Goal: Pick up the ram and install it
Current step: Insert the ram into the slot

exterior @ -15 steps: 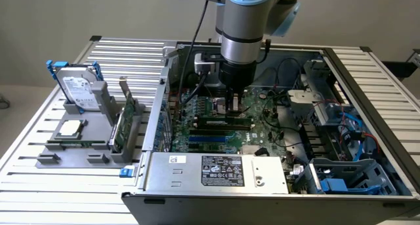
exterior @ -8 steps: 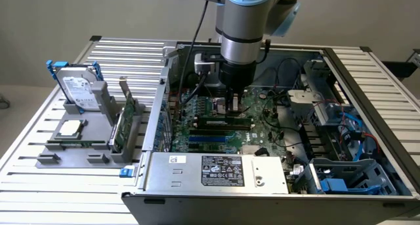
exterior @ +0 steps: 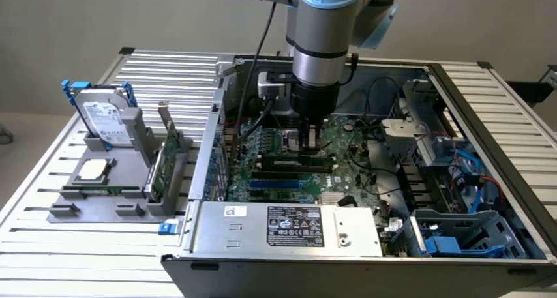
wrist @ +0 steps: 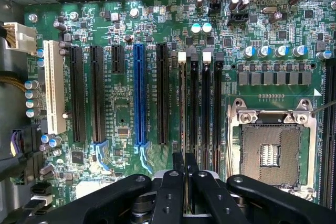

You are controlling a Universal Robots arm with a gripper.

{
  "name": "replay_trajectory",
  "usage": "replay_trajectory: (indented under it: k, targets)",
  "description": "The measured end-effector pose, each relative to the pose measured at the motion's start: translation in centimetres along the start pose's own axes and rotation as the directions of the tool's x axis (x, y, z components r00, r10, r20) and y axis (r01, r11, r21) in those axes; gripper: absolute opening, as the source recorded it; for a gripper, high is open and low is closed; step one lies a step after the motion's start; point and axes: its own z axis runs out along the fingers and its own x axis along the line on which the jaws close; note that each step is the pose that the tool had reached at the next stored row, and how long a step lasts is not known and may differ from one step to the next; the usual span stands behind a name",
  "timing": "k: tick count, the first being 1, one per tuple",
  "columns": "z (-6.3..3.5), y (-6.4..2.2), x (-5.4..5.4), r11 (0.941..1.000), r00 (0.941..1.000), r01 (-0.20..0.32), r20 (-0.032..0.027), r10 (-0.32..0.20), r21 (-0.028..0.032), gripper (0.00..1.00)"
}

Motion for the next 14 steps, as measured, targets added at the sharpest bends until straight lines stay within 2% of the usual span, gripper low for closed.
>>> replay_trajectory:
  k: [3,4,5,6,8,9,14]
  targets:
    - [0.01,0.0,0.0,1.0,1.0,0.0,0.0001,0.0,0.0001,0.14]
    - [-0.01,0.02,0.0,1.0,1.0,0.0,0.0001,0.0,0.0,0.27]
    - [-0.11,0.03,0.0,1.0,1.0,0.0,0.0004,0.0,0.0001,0.27]
    - [-0.3,0.04,0.0,1.0,1.0,0.0,0.0011,0.0,0.0002,0.33]
    - [-0.74,0.11,0.1,1.0,1.0,0.0,0.0018,0.0,0.0001,0.33]
    - [-0.96,0.18,0.1,1.0,1.0,0.0,0.0022,0.0,0.0,0.39]
    - [-2.43,0.49,0.3,1.0,1.0,0.0,0.0073,0.0,-0.0004,0.39]
